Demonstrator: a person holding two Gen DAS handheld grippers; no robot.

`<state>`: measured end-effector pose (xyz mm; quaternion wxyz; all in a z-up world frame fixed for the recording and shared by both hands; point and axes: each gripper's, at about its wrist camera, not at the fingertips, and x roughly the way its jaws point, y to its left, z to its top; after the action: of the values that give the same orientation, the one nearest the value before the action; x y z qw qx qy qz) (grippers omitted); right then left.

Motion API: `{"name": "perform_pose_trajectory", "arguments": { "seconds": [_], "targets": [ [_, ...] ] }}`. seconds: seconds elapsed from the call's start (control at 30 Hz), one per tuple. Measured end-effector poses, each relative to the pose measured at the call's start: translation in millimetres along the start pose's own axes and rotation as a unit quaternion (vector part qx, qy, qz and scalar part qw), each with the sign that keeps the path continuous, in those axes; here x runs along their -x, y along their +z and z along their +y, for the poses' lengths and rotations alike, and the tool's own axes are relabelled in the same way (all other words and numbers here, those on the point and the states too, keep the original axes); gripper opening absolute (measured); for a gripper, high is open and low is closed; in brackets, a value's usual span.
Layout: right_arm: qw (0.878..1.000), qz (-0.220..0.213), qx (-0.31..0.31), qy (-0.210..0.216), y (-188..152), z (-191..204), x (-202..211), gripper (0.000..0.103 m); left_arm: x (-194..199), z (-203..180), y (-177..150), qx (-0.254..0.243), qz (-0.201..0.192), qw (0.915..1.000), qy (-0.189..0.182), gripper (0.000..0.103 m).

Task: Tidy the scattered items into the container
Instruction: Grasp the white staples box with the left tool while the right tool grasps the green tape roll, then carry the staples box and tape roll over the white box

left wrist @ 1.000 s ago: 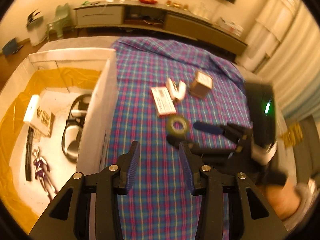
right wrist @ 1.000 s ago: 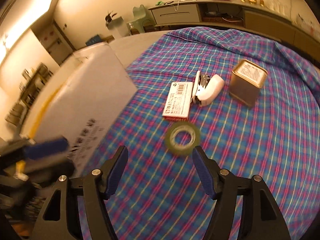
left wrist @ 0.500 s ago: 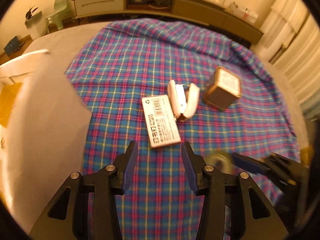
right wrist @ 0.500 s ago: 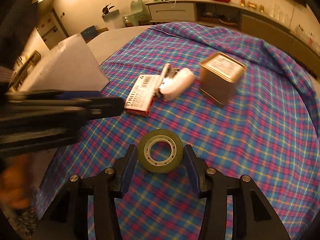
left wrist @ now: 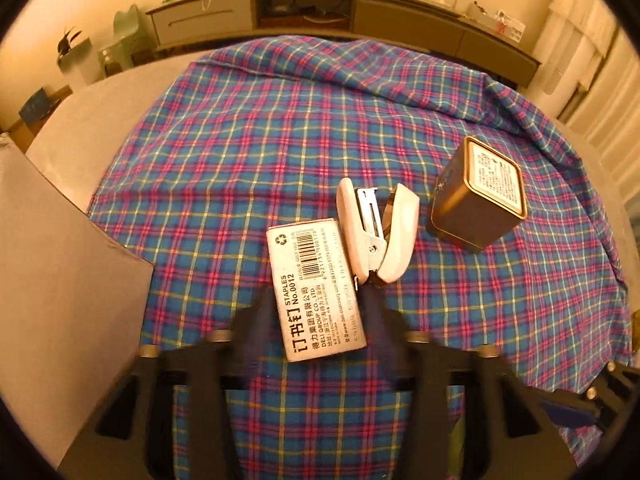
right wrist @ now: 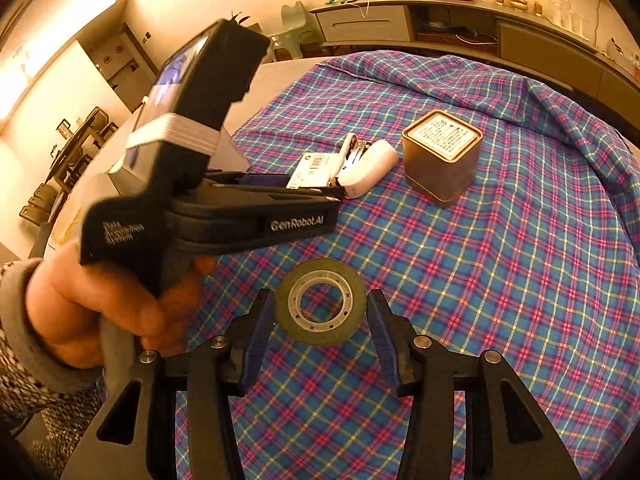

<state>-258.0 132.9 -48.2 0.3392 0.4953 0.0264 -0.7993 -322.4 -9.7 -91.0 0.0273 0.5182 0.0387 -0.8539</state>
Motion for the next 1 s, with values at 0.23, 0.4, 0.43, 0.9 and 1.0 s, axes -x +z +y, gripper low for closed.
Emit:
{"name": "perform_pose_trajectory", "arguments": {
  "seconds": [0.23, 0.4, 0.43, 0.9, 1.0],
  "targets": [
    [1.000, -0.008, -0.022, 0.019, -1, 0, 10, 0.049, 30, 5, -15, 0.007, -0.012, 0.9997, -0.020, 0.040],
    [0.999, -0.010, -0.022, 0.029, -9, 12, 16, 0.049, 58, 9, -30, 0.009, -0.021, 0.9991, -0.036, 0.040],
    [0.999, -0.012, -0.022, 0.030, -10, 16, 18, 0.049, 63, 10, -34, 0.010, -0.022, 0.9989, -0.041, 0.040],
    [0.998, -0.036, -0.028, 0.049, -38, 57, 42, 0.049, 139, 33, -92, 0.016, -0.047, 0.9948, -0.089, 0.040],
    [0.997, -0.040, -0.038, 0.056, -48, 61, 48, 0.049, 152, 41, -104, 0.027, -0.050, 0.9930, -0.104, 0.040]
  ]
}}
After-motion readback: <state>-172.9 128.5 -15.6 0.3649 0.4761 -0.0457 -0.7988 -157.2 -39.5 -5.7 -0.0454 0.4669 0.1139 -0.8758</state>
